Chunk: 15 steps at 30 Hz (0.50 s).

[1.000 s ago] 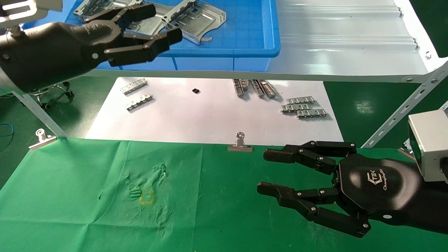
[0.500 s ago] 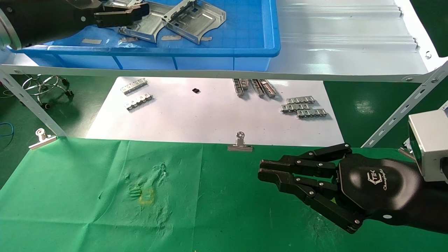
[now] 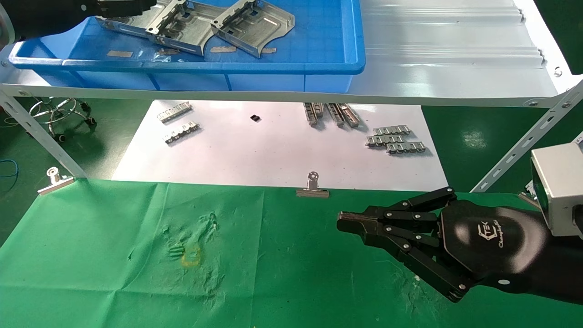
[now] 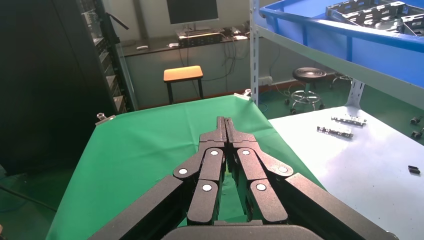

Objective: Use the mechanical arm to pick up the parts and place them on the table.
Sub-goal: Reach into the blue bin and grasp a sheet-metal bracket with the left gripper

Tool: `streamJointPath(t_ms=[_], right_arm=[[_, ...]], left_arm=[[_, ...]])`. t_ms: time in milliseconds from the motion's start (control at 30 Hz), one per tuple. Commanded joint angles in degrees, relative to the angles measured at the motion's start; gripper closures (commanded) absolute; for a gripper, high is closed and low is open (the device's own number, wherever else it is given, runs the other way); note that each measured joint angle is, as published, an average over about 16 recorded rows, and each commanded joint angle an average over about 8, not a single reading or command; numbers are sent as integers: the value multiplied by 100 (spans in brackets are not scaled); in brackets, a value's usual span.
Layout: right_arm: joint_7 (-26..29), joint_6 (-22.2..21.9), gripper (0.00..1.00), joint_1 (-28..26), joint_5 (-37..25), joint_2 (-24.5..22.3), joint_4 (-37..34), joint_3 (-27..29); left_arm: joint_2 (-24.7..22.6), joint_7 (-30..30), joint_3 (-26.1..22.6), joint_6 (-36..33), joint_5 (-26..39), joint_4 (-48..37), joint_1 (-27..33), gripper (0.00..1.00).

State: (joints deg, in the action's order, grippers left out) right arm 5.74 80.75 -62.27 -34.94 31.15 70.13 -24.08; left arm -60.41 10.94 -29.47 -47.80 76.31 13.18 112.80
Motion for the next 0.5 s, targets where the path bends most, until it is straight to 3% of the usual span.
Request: streamJointPath(t_ms=[33,133,200,267,400,500], right_arm=[[0,0,100,0,0,0,0,0],[0,0,100,0,0,0,0,0],[0,0,100,0,0,0,0,0],[0,0,100,0,0,0,0,0],[0,0,100,0,0,0,0,0],[0,0,100,0,0,0,0,0]], left_arm=[[-61,-90,1,100,19,-194,92,0],[-122,-182,-4,231,43,-427,184,1],[-163,-229,-10,331,61,-574,233,11],[-208,-270,-16,440,77,-705,270,29],[-296,-357,-17,668,90,-903,318,78],[-358,-446,-12,844,89,-991,327,98]])
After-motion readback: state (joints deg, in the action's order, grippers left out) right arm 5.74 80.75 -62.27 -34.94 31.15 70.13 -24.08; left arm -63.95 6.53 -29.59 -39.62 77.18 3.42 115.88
